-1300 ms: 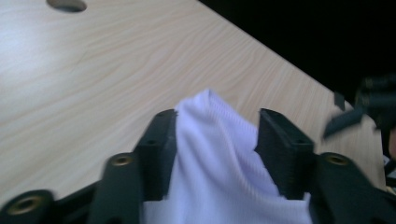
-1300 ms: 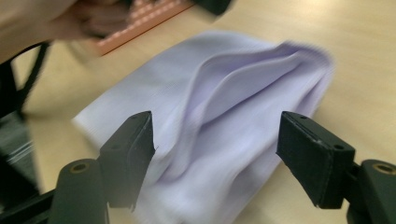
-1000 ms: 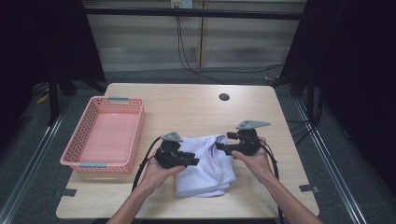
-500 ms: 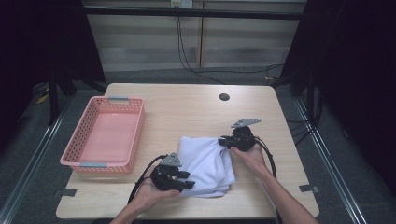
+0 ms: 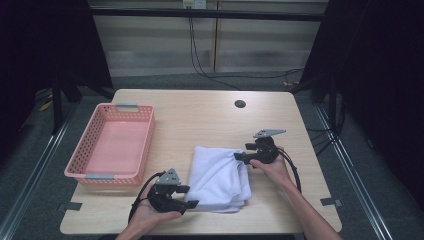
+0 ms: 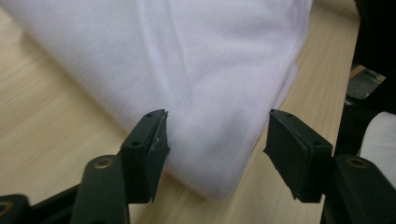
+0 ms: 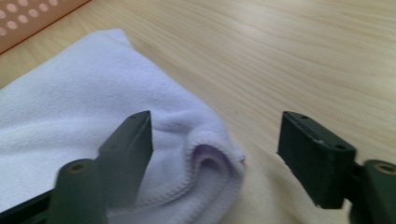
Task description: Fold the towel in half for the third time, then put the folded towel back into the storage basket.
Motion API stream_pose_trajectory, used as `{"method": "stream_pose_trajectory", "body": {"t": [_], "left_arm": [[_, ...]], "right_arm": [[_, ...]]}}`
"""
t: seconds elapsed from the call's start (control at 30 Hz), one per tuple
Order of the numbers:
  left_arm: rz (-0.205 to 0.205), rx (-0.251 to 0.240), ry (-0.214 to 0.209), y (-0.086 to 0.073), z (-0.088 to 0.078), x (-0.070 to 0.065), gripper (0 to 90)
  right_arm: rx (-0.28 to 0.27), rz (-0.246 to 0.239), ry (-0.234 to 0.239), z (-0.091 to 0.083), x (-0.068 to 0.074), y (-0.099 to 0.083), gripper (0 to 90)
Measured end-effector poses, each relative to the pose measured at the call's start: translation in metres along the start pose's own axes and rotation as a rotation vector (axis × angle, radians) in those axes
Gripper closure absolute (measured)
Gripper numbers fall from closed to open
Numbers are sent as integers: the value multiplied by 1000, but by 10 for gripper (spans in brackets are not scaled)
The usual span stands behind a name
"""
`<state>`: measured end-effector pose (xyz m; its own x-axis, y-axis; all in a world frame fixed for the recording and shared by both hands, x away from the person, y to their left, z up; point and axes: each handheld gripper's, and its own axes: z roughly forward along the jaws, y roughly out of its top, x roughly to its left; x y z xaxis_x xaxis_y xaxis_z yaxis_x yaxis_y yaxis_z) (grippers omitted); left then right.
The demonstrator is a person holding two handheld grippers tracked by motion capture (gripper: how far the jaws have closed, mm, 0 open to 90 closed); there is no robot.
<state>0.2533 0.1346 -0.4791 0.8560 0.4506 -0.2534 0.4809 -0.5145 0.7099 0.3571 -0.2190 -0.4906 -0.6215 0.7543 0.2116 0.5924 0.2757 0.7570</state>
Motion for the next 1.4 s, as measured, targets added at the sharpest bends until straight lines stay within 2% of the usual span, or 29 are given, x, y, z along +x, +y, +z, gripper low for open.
{"method": "stream_pose_trajectory", "body": {"t": [0.1, 0.17, 0.2, 0.27, 0.33, 0.37, 0.47, 0.5, 0.63, 0.67, 0.7, 0.73, 0.8, 0.87, 1.0, 1.23, 1.4], "left_arm": [[-47, 27, 16, -8, -2, 8, 306], [-45, 18, 17, -8, -1, 7, 297], [-40, 21, 8, -7, 1, 5, 292], [-22, 41, 18, -5, 6, 4, 292], [-8, 57, 2, -5, 11, 3, 288], [3, 65, 14, -4, 11, 2, 295], [5, 82, 14, -1, 17, 2, 294], [13, 92, 36, 0, 19, 1, 294], [14, 84, 38, 2, 23, 3, 305], [19, 86, 41, 3, 23, 4, 343], [20, 83, 42, 3, 24, 4, 372], [30, 86, 47, 4, 24, 4, 444], [26, 84, 32, 5, 25, 5, 551], [20, 90, 32, 5, 25, 5, 632], [7, 88, 9, 6, 25, 8, 690], [-17, 75, -26, 6, 25, 13, 699], [-31, 77, -34, 8, 25, 13, 704]], "right_arm": [[34, -13, 24, 7, 4, -1, 195], [62, -27, 44, 14, 6, -3, 194], [69, -29, 68, 16, 7, -4, 211], [79, -59, 72, 19, 10, -4, 190], [80, -65, 81, 19, 10, -3, 183], [82, -71, 75, 20, 9, -2, 160], [93, -104, 41, 24, 9, -1, 99], [109, -103, 27, 26, 9, -2, 101], [100, -103, 80, 26, 10, -5, 217], [98, -96, 82, 25, 11, -5, 233], [97, -103, 82, 25, 11, -5, 287], [100, -104, 108, 24, 12, -5, 374], [94, -99, 119, 24, 13, -6, 416], [88, -88, 148, 23, 13, -8, 507], [83, -81, 157, 23, 15, -9, 574], [96, -77, 152, 22, 16, -6, 612], [96, -66, 158, 22, 14, -5, 648]]}}
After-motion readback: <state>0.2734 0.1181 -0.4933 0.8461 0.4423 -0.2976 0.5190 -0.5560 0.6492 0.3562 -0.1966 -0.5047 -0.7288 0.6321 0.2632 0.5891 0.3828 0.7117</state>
